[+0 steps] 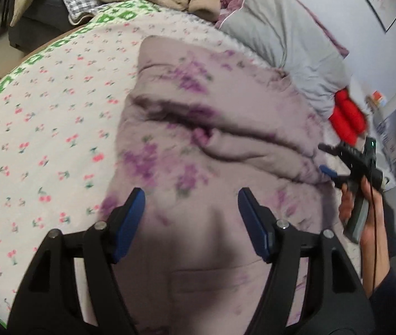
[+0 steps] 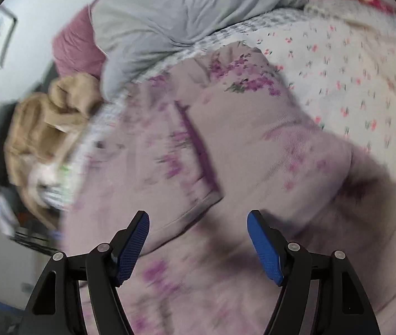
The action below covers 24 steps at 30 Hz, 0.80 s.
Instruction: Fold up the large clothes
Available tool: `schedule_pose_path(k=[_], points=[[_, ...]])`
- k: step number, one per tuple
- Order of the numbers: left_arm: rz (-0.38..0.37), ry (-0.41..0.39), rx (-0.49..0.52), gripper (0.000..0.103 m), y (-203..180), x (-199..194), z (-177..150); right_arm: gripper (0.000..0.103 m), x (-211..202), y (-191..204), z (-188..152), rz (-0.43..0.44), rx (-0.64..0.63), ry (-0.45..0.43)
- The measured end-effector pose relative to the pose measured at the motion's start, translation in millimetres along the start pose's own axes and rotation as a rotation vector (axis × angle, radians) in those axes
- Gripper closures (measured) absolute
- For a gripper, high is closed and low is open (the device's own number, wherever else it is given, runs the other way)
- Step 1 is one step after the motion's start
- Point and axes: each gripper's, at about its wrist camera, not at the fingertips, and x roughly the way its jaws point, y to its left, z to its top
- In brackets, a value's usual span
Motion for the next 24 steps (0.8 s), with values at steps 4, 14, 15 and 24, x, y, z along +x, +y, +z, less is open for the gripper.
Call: schedule_pose_path(k=[4, 14, 15, 24], points=[[0.023, 0.005, 0.014, 0.034, 1.5, 3.1, 4.2, 0.034, 17.8, 4.0, 2.0, 0.023, -0.02, -0.006], [0.044, 0.024, -0.034, 0.034, 11.9, 0.1, 0.5, 0.089, -95.4, 46.8, 1.5, 0.146, -0.246, -0.173], [0.045, 0.027, -0.039, 0.034, 11.9, -0.4, -0.5, 0.089, -105.1, 46.8, -1.7, 0.135, -0.258, -0.177], [0.072, 0.034, -0.044, 0.034, 12.6, -22.9, -14.2, 0.089, -4.2, -23.9, -29.0, -0.121, -0.162, 0.062]])
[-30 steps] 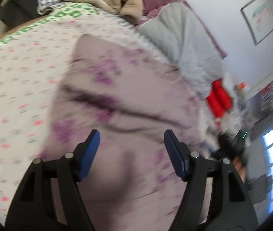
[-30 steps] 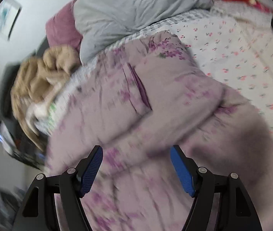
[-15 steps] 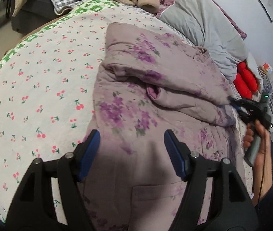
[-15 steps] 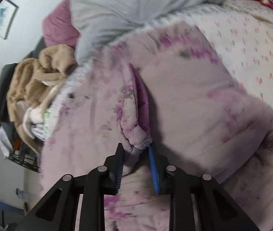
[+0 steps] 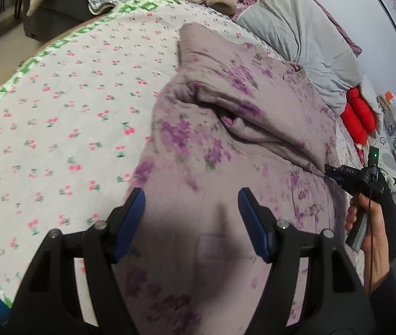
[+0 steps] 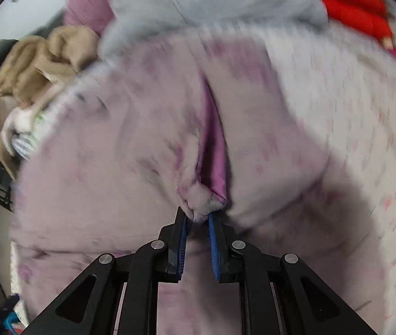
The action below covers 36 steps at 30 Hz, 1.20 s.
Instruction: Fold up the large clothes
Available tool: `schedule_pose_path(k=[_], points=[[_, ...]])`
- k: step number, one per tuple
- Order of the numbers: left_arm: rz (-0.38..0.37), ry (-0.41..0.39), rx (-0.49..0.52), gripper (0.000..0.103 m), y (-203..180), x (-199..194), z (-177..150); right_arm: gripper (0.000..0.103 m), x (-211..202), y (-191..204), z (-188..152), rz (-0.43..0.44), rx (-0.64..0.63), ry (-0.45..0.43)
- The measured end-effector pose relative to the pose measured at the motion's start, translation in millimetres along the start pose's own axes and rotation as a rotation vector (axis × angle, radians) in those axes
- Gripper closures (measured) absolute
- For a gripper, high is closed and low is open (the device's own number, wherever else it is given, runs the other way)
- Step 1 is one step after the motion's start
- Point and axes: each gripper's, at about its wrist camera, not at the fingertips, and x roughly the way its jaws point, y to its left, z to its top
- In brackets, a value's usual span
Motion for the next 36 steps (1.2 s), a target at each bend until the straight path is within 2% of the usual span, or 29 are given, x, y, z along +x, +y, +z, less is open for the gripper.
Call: schedule_pose_path(k=[2, 4, 6, 10, 13, 14, 15, 16, 18, 22, 24, 29, 32, 36], points=[[0.014, -0.002, -0.017, 0.034, 7.1, -6.8, -3.2, 0.089, -11.1, 1.0, 5.1, 0.01, 0.013, -0.037], [0.016, 0.01, -0.036, 0.034, 13.6, -12.1, -7.4, 0.089, -23.4, 10.0, 9.5, -0.022, -0.024, -0.085], [0.029, 0.013, -0.033, 0.034, 16.8, -18.5, -12.0, 0.089, -26.2, 10.3, 9.3, -0.031, -0.032, -0.097], [0.075, 0.012, -0.024, 0.034, 21.5, -25.6, -20.8, 0.089, -27.3, 13.6, 6.2, -0.055, -0.062, -0.093], [0.096, 0.05, -0.034, 0.034, 26.8, -22.9, -31.2, 0.084, -16.6, 14.4, 2.8, -0.049, -0.088, -0.034], [0.095, 0.06, -0.04, 0.034, 28.5, -23.6, -34.4, 0.073, -14.1, 12.3, 1.9, -0.054, -0.088, -0.024], [0.095, 0.075, -0.047, 0.034, 31.8, -25.8, -38.9, 0.052, -17.4, 5.4, 0.0, -0.076, -0.071, -0.021], [0.098, 0.076, -0.05, 0.034, 32.8, -28.2, -41.9, 0.044, -27.2, -3.4, -0.7, -0.103, -0.045, -0.033], [0.107, 0.073, -0.053, 0.034, 36.9, -37.3, -48.3, 0.041, -49.9, -19.8, 1.8, -0.114, -0.008, -0.067], [0.098, 0.086, -0.009, 0.034, 39.3, -56.0, -63.4, 0.033, -109.6, -58.4, -8.5, 0.007, 0.086, -0.141], [0.103, 0.085, -0.001, 0.034, 42.5, -67.5, -74.3, 0.029, -135.0, -79.6, -28.2, 0.029, 0.116, -0.175], [0.081, 0.081, -0.021, 0.034, 52.1, -82.5, -102.8, 0.029, -165.4, -135.0, -98.3, 0.048, 0.163, -0.17], [0.043, 0.096, -0.025, 0.034, 54.0, -77.7, -122.4, 0.029, -179.9, -168.8, -147.8, 0.065, 0.188, -0.173], [-0.017, 0.101, -0.071, 0.034, 53.5, -70.2, -143.9, 0.029, -197.8, -210.0, -204.3, 0.022, 0.217, -0.184]])
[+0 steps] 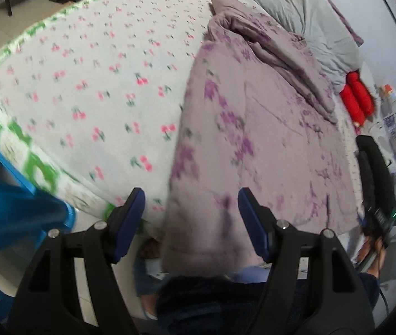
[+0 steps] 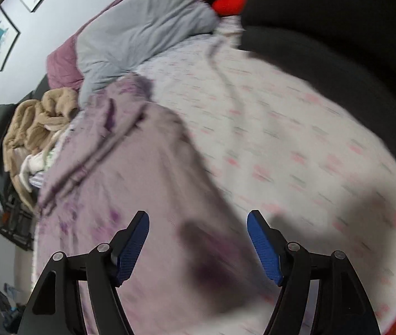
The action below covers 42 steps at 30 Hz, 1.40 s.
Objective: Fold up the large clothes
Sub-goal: 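Grasp the folded jacket end with both grippers and fold it toward the collar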
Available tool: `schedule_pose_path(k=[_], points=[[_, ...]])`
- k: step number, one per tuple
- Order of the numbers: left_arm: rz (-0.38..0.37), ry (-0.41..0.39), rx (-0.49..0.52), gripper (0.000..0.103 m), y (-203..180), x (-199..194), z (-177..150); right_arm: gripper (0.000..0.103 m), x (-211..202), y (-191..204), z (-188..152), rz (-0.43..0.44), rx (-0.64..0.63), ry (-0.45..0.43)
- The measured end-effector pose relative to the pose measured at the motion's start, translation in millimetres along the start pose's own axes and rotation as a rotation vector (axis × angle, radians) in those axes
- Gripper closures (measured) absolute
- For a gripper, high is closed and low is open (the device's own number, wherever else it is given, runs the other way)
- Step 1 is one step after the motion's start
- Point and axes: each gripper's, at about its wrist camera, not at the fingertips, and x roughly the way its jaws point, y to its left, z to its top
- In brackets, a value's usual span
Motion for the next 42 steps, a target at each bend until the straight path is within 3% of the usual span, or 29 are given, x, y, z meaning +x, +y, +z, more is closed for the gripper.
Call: schedule_pose_path(k=[3, 6, 13, 16, 17, 20, 26, 31, 33, 42], points=[[-0.005, -0.023, 0.002, 0.034, -7.2, 0.6, -7.5, 0.029, -5.7, -20.3, -17.5, 0.023, 0.014, 0.013], [-0.013, -0.036, 0.001, 0.035, -15.1, 0.7, -11.7, 0.029, -3.5, -32.0, -28.0, 0.123, 0.061, 0.024], [-0.003, -0.08, 0.02, 0.035, -22.1, -6.6, -24.6, 0.03, 0.2, -29.1, -35.9, 0.273, 0.109, 0.029], [0.015, -0.087, 0.023, 0.035, -17.4, -3.3, -33.4, 0.037, 7.8, -24.2, -38.1, 0.226, 0.078, 0.042], [0.017, -0.086, 0.017, 0.036, -15.5, -1.6, -34.3, 0.044, 10.9, -24.5, -39.0, 0.219, 0.08, 0.047], [0.009, -0.083, 0.002, 0.044, -11.2, 5.1, -38.4, 0.057, 16.3, -25.1, -39.8, 0.255, 0.109, 0.044], [-0.012, -0.079, -0.008, 0.056, -4.7, 21.0, -38.7, 0.057, 24.9, -27.0, -44.6, 0.27, 0.135, 0.023], [-0.04, -0.092, -0.036, 0.055, -1.5, 25.7, -33.8, 0.055, 27.6, -17.1, -42.5, 0.252, 0.13, 0.002], [-0.034, -0.092, -0.045, 0.047, -0.6, 30.9, -32.8, 0.054, 30.7, -14.2, -42.1, 0.242, 0.138, 0.0], [0.021, -0.104, -0.04, 0.046, -5.6, 38.8, -34.5, 0.053, 43.2, 4.5, -42.6, 0.221, 0.082, -0.017]])
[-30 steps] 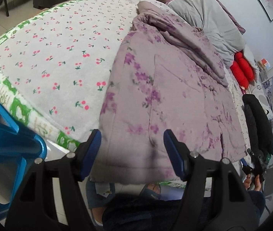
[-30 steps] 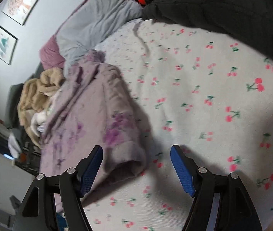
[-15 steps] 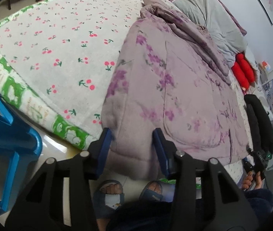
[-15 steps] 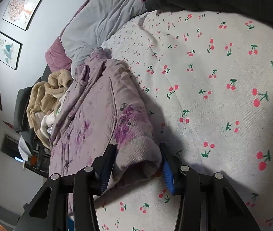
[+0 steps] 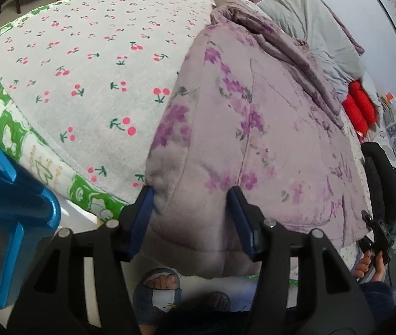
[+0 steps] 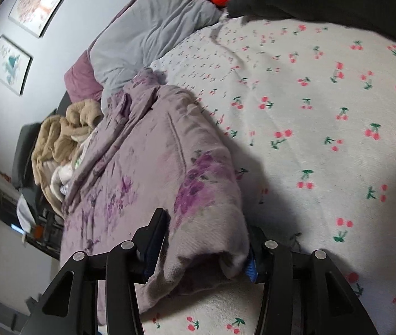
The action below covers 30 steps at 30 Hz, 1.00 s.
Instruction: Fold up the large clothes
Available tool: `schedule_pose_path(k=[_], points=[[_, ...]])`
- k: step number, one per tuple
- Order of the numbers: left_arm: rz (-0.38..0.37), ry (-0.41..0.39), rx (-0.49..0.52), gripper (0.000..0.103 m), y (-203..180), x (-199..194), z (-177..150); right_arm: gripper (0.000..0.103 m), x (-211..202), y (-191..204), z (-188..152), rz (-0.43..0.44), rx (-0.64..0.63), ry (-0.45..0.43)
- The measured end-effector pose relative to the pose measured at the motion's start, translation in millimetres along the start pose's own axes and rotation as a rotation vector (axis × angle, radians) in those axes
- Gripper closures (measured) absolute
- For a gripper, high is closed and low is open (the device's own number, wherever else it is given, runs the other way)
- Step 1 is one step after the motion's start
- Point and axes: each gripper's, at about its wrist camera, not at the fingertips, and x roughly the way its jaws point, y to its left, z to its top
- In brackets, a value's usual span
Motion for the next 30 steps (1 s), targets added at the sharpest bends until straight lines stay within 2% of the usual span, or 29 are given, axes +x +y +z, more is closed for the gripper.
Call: schedule_pose_path(k=[2, 7, 8, 9, 11, 13, 16, 19, 25, 30], points=[[0.0, 0.003, -0.042, 0.046, 2.3, 0.6, -1.1, 0.053, 1.6, -2.1, 2.1, 0.016, 0.016, 0.003], [0.014, 0.052, -0.033, 0.048, 0.8, 3.7, 4.5, 0.056, 2.0, -5.0, 1.5, 0.017, 0.041, 0.0], [0.011, 0.057, -0.043, 0.055, 1.5, 3.7, 5.9, 0.06, 2.6, -3.9, 0.8, 0.014, 0.036, 0.001], [0.01, 0.059, -0.048, 0.059, 2.0, 3.1, 7.1, 0.075, 4.3, -2.4, 0.7, 0.018, 0.031, 0.007], [0.0, 0.049, -0.061, 0.079, 1.8, -1.6, 7.8, 0.081, 7.5, -1.9, -0.5, 0.027, 0.051, 0.021], [-0.01, 0.035, -0.06, 0.083, -1.6, -10.7, 8.3, 0.085, 4.0, 0.4, -0.8, 0.036, 0.065, 0.011], [-0.021, 0.001, -0.062, 0.085, -9.6, -29.5, 12.9, 0.089, -14.0, 12.3, 2.4, 0.09, 0.09, -0.027], [-0.054, -0.032, -0.062, 0.087, -16.8, -52.7, 23.6, 0.091, -36.6, 37.7, 9.3, 0.108, 0.048, -0.053], [-0.097, -0.081, -0.126, 0.088, -19.9, -104.0, 46.0, 0.092, -87.7, 80.9, 20.8, 0.178, 0.015, -0.094], [-0.178, -0.175, -0.124, 0.089, -26.6, -180.0, 55.7, 0.092, -143.6, 107.0, 13.6, 0.255, -0.032, -0.146]])
